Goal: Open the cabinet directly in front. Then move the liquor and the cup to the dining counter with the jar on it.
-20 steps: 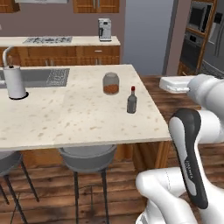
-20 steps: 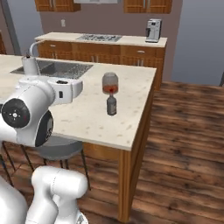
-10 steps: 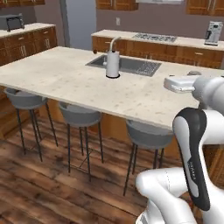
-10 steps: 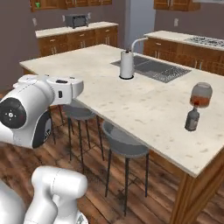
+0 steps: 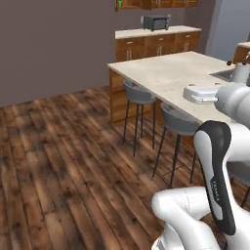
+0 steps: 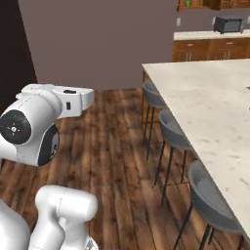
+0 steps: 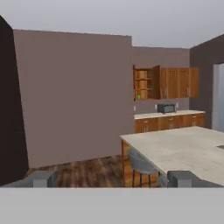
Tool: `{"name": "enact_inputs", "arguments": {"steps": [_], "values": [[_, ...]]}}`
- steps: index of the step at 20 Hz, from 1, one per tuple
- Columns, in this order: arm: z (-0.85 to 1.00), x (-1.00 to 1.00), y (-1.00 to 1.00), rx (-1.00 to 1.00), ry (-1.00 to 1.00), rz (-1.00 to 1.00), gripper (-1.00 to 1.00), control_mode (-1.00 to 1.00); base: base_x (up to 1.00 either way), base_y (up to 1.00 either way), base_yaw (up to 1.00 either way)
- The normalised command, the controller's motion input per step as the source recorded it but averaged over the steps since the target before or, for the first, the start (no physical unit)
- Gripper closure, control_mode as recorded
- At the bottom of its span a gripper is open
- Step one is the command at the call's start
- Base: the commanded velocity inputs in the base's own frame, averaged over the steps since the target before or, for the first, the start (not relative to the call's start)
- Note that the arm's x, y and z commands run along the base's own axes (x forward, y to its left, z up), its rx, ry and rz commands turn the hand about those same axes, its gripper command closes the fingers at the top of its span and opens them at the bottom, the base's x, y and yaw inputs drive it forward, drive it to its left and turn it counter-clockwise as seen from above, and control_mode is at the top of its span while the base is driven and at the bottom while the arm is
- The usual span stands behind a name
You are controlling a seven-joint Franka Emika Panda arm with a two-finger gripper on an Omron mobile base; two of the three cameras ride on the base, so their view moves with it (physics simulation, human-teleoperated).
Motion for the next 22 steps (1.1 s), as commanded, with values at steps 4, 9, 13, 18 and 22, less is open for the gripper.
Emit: {"name": "enact_inputs", "arguments": {"steps": [4, 9, 13, 18, 22], "values": [[0.00, 0.00, 0.00, 0.00, 0.00, 0.00, -1.00, 1.00, 0.12, 0.59, 0.76], [0.00, 0.00, 0.00, 0.00, 0.00, 0.00, -1.00, 1.00, 0.96, 0.25, 0.33], [0.00, 0.00, 0.00, 0.00, 0.00, 0.00, -1.00, 1.00, 1.00, 0.00, 0.08], [0.00, 0.00, 0.00, 0.00, 0.00, 0.00, -1.00, 1.00, 1.00, 0.00, 0.00], [0.00, 0.00, 0.00, 0.00, 0.00, 0.00, -1.00, 1.00, 1.00, 0.00, 0.00]]}}
